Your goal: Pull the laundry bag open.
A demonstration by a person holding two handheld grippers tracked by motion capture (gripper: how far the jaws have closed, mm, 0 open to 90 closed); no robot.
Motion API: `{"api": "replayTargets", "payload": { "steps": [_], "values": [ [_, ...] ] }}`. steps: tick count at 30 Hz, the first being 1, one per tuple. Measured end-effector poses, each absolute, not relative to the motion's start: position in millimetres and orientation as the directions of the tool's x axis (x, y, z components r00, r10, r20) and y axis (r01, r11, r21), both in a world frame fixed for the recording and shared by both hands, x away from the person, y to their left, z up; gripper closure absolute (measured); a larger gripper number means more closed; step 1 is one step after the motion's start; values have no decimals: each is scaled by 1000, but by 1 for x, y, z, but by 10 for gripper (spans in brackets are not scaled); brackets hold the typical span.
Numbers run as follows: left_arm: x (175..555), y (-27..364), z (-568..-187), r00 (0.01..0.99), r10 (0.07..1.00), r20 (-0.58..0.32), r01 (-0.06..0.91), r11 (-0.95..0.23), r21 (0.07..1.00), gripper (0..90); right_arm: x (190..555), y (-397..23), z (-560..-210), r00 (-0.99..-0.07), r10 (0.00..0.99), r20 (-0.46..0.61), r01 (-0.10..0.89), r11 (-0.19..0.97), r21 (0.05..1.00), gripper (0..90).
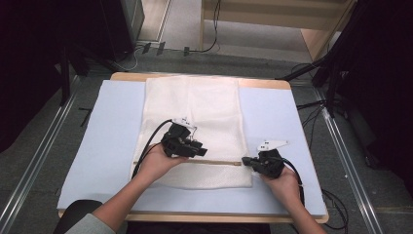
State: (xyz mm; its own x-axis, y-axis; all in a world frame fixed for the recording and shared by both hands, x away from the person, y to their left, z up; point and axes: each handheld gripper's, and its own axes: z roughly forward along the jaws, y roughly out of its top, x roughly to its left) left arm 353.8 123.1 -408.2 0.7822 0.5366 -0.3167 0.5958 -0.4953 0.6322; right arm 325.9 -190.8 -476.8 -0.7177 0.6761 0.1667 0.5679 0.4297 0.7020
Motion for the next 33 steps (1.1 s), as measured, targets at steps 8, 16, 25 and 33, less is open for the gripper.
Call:
{"api": "replayTargets", "payload": {
  "steps": [8, 16, 25, 33],
  "values": [
    [357, 104, -417, 778, 528, -340, 607, -493, 623, 635, 326, -194, -479, -729, 662, 172, 555, 426, 714, 900],
    [358, 88, -416, 795, 504, -336, 586, -499, 639, 650, 328, -194, -478, -730, 658, 186, 564, 425, 708, 900],
    [357, 62, -429, 802, 493, -338, 587, -540, 604, 709, 330, -195, -478, -732, 652, 198, 570, 426, 702, 900],
    [355, 46, -440, 801, 485, -350, 592, -563, 576, 753, 330, -194, -478, -731, 654, 194, 569, 428, 702, 900]
  ]
}}
